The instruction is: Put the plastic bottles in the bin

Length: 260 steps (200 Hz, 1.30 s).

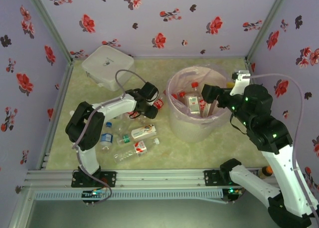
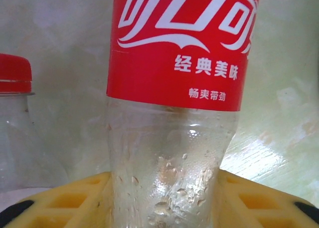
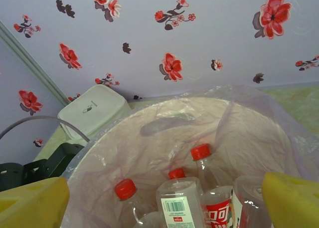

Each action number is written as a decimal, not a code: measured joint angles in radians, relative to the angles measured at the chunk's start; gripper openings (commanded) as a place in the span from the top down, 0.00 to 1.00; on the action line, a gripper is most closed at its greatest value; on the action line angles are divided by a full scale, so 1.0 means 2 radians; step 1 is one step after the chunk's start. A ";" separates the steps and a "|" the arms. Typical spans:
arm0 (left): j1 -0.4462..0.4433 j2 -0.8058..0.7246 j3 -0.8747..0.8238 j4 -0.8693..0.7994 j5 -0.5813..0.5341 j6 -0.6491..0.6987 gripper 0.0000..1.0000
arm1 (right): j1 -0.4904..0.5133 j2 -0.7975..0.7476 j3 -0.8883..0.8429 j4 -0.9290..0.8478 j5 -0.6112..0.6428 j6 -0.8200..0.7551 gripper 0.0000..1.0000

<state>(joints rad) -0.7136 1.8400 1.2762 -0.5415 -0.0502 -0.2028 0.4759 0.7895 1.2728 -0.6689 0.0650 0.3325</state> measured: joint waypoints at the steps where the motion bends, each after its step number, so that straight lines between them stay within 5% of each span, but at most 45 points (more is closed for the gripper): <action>1: 0.000 0.000 0.000 0.000 0.000 0.000 0.56 | 0.000 0.000 0.000 0.000 -0.001 0.000 0.01; 61: 0.000 -0.055 0.014 -0.013 -0.018 -0.004 0.65 | 0.000 0.002 0.005 0.007 -0.016 -0.005 0.01; 123: 0.000 -0.201 -0.002 -0.014 -0.081 -0.008 0.71 | 0.006 0.112 0.105 0.017 -0.083 0.010 0.02; 150: -0.001 -0.284 -0.046 0.005 -0.089 -0.014 0.71 | 0.048 0.175 0.126 0.043 -0.107 0.021 0.02; 193: -0.003 -0.390 -0.113 0.065 -0.052 -0.021 0.72 | 0.099 0.267 0.154 0.110 -0.139 0.044 0.02; 260: -0.005 -0.421 -0.151 0.139 0.023 -0.024 0.72 | 0.103 0.351 0.171 0.161 -0.171 0.076 0.11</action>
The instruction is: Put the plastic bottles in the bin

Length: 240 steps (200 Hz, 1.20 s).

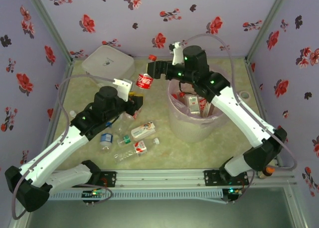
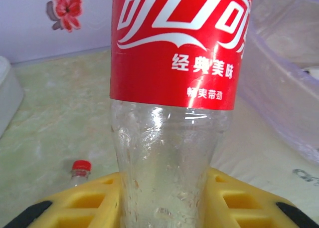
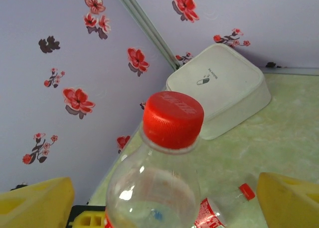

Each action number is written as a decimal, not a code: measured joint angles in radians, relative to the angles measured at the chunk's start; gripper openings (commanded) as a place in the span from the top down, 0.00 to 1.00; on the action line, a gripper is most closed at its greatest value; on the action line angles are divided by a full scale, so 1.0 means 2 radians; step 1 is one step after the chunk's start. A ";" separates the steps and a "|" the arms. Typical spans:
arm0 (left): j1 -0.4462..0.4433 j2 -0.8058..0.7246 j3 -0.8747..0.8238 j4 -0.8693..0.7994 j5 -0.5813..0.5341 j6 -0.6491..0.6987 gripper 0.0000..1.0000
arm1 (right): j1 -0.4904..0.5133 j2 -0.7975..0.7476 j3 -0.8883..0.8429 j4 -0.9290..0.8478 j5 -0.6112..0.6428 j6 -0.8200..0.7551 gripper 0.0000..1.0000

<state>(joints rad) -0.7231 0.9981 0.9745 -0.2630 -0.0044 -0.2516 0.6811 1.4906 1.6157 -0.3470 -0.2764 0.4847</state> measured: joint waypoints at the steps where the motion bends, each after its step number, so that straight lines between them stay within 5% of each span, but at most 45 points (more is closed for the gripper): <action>1: 0.000 0.000 0.000 0.001 0.001 0.000 0.72 | 0.000 0.000 0.000 0.000 -0.001 0.000 0.11; 81: -0.002 0.001 -0.008 0.029 0.044 0.000 0.64 | 0.000 0.022 0.025 0.003 -0.023 -0.008 0.77; 141: -0.003 -0.003 -0.022 0.040 0.047 0.003 0.06 | 0.000 0.001 0.060 -0.036 0.001 -0.060 0.94; 240: 0.014 0.043 -0.040 0.008 -0.021 -0.028 0.05 | -0.069 -0.245 0.031 -0.046 0.119 -0.140 1.00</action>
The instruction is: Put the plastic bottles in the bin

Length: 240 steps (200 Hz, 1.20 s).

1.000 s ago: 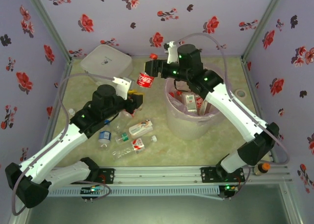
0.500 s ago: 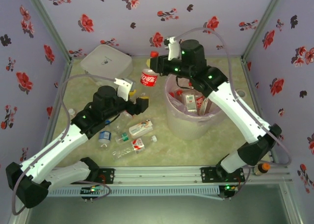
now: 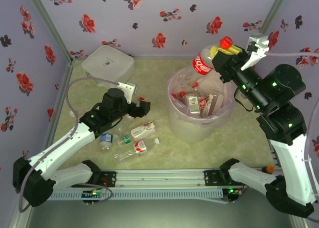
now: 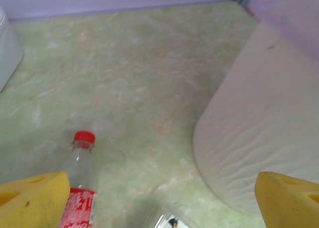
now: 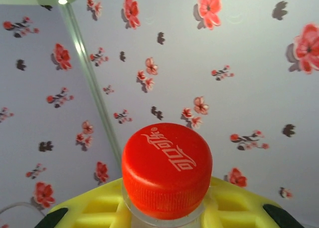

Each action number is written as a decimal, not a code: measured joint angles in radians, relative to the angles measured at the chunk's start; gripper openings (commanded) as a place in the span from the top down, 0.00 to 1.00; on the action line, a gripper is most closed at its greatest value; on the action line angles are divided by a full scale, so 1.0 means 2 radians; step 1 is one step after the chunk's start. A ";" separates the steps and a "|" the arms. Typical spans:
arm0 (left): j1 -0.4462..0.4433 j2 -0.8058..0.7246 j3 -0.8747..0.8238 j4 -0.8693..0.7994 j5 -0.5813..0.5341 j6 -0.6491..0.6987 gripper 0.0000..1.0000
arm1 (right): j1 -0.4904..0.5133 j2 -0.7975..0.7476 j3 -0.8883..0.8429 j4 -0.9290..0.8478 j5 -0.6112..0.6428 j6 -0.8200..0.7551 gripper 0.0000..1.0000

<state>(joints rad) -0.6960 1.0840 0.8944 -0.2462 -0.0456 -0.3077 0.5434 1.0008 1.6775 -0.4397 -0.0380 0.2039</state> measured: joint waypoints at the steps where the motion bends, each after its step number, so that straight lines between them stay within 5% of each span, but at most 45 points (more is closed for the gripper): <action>1: 0.000 0.001 0.000 -0.001 -0.002 0.000 0.05 | 0.000 0.000 -0.001 -0.001 0.002 -0.001 1.00; 109: 0.005 0.094 -0.039 -0.076 -0.070 -0.014 0.08 | -0.010 0.067 -0.100 -0.060 0.025 -0.009 1.00; 240: 0.006 0.142 -0.046 -0.056 -0.062 -0.029 0.08 | -0.046 0.148 -0.263 0.035 -0.024 0.078 0.98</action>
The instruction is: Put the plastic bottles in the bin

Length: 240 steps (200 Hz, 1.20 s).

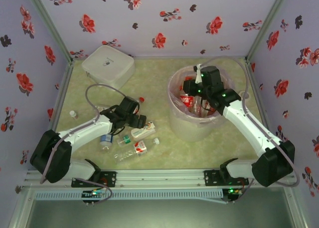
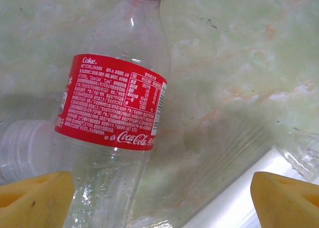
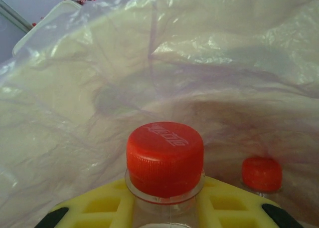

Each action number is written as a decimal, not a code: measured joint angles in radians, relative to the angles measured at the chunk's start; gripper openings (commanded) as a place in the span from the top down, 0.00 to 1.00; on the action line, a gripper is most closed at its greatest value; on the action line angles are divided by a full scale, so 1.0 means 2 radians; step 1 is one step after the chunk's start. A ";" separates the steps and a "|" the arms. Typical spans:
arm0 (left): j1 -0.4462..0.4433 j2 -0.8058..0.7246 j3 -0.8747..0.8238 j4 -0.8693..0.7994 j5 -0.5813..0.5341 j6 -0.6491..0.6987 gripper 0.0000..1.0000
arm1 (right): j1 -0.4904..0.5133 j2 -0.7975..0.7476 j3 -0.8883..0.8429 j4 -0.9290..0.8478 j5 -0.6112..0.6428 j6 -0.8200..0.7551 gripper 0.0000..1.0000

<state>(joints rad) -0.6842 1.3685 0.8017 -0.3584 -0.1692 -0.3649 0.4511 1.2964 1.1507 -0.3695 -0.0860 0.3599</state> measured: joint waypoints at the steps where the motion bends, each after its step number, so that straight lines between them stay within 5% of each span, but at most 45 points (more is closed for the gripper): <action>1: 0.000 0.000 0.000 0.000 0.000 0.000 0.08 | 0.000 0.000 0.000 0.001 0.000 0.000 0.98; 56: 0.000 0.004 0.003 0.002 0.014 -0.002 0.08 | -0.003 -0.008 -0.016 0.027 0.001 0.009 0.62; 102: 0.001 -0.003 0.024 -0.029 0.006 -0.002 0.12 | -0.006 -0.030 0.010 -0.049 0.024 -0.007 0.27; 240: 0.012 0.050 0.013 -0.053 -0.020 -0.009 0.28 | -0.006 -0.174 0.037 -0.091 0.053 -0.004 0.19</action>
<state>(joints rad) -0.6601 1.4677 0.8276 -0.4648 -0.2092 -0.3820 0.4381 0.9489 1.2255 -0.5507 0.0204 0.3511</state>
